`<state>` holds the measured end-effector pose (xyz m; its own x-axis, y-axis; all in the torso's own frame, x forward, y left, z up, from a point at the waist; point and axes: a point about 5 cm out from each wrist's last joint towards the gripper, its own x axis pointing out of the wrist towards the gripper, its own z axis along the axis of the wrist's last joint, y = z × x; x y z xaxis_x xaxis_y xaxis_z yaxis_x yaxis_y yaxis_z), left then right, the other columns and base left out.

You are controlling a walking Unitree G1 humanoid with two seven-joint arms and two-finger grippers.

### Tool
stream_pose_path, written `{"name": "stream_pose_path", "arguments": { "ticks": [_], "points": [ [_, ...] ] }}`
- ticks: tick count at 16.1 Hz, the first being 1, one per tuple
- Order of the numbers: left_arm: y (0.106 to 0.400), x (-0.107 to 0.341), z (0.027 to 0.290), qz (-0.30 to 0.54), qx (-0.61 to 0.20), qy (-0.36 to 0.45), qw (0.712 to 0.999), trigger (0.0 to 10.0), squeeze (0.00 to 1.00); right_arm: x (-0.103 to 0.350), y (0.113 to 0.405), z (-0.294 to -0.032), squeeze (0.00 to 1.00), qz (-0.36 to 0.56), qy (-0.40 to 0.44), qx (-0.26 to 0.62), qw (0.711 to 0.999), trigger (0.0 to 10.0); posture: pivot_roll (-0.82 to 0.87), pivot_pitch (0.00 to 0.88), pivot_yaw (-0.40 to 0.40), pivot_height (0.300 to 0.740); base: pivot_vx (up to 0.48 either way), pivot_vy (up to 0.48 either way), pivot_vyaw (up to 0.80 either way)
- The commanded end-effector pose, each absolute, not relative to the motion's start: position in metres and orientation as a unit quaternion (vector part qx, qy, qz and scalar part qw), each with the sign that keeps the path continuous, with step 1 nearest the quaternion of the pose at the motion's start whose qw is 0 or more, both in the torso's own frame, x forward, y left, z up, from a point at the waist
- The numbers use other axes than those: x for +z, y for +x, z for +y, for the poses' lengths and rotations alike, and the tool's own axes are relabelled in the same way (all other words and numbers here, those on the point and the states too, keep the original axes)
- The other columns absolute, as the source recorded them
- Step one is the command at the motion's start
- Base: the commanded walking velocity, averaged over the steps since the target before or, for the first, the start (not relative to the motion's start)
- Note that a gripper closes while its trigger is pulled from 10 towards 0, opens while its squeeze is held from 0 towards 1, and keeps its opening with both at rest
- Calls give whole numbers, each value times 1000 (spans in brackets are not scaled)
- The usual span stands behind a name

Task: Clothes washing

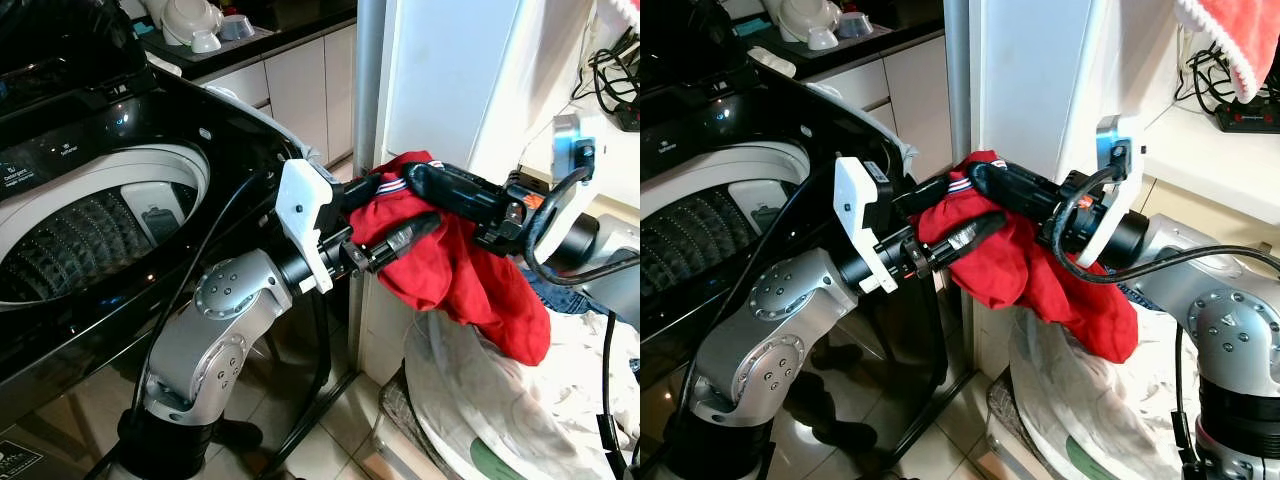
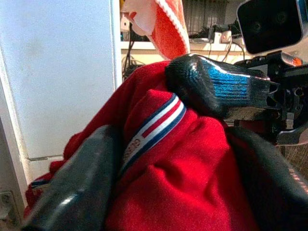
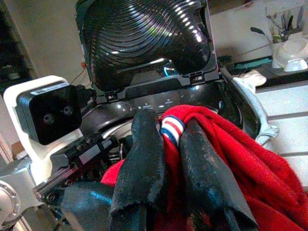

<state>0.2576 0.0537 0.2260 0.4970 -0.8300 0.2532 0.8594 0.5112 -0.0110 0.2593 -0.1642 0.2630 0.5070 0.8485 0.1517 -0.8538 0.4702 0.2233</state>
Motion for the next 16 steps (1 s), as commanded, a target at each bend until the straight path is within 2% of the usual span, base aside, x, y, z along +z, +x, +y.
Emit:
{"name": "stream_pose_path", "arguments": {
  "ticks": [1,15,16],
  "points": [
    [261,224,57,-97,-483,-71,867,0,0,278,253,-160,0,-39,122,514,848,0,-91,0,90,740,0,0,0],
    [259,226,58,-98,-492,-96,860,0,0,275,255,-158,0,-27,119,505,855,0,-91,0,92,740,0,0,0],
    [259,227,58,-100,-490,-97,860,0,0,275,255,-158,0,-27,119,504,855,471,-91,0,92,740,0,0,0]
  ]
}}
